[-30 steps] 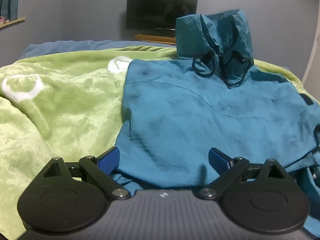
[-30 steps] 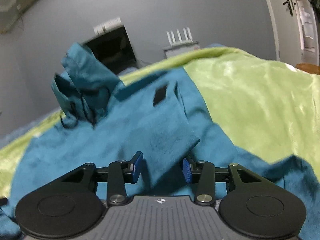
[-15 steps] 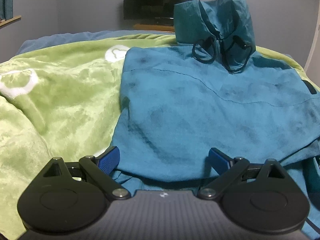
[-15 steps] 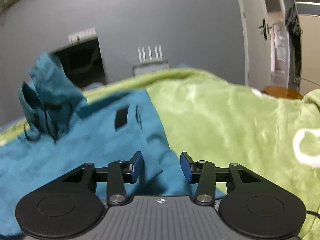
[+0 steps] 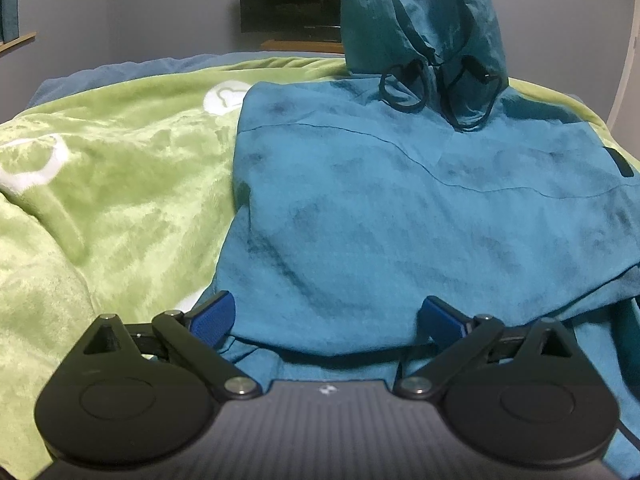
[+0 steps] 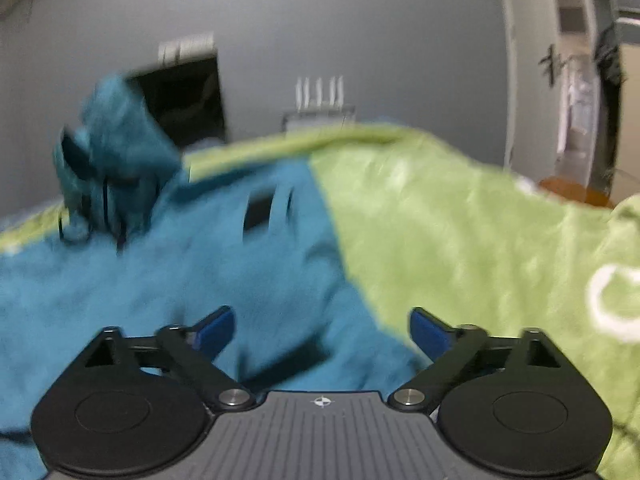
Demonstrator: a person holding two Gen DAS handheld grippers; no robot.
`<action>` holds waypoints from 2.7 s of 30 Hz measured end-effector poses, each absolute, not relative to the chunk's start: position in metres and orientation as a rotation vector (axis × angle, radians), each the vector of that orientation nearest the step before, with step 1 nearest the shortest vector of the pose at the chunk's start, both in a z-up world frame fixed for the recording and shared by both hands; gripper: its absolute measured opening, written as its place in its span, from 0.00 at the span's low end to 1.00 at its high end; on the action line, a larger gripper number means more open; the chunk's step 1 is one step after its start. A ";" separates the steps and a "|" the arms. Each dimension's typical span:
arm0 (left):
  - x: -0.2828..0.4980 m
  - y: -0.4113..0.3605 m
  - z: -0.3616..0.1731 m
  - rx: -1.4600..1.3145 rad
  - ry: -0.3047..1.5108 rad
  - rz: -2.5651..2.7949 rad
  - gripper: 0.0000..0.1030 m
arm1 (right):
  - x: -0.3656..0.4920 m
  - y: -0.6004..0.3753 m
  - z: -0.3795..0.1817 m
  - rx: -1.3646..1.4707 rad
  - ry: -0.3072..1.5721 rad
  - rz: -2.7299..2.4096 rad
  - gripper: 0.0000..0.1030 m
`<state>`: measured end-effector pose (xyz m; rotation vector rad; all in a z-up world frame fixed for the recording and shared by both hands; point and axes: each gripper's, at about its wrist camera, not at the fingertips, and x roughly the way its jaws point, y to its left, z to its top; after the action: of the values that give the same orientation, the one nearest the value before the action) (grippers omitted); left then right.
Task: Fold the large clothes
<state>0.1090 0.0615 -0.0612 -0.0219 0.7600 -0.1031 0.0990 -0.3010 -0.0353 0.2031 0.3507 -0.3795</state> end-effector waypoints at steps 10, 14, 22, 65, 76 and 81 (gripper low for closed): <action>0.104 0.061 -0.060 -0.019 0.746 -0.120 1.00 | 0.015 -0.323 0.024 -0.014 0.196 -0.426 1.00; 0.086 0.063 -0.043 -0.044 0.652 -0.139 1.00 | -0.024 -0.337 0.040 0.037 0.225 -0.352 1.00; 0.011 0.079 0.052 -0.087 0.560 -0.307 1.00 | -0.084 -0.369 0.055 0.141 0.383 -0.177 1.00; -0.129 0.112 0.021 -0.253 0.964 -0.392 0.34 | -0.122 -0.326 -0.019 0.265 0.915 0.201 0.71; -0.105 0.120 0.059 -0.325 0.787 -0.454 0.29 | -0.119 -0.340 0.030 0.302 0.679 0.217 0.30; -0.082 0.122 0.077 -0.352 0.712 -0.461 0.29 | -0.104 -0.355 0.055 0.344 0.588 0.212 0.19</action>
<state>-0.0815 0.1224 0.0772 -0.3518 0.7119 -0.4610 -0.1044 -0.3549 0.0551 0.3444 0.5879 0.2117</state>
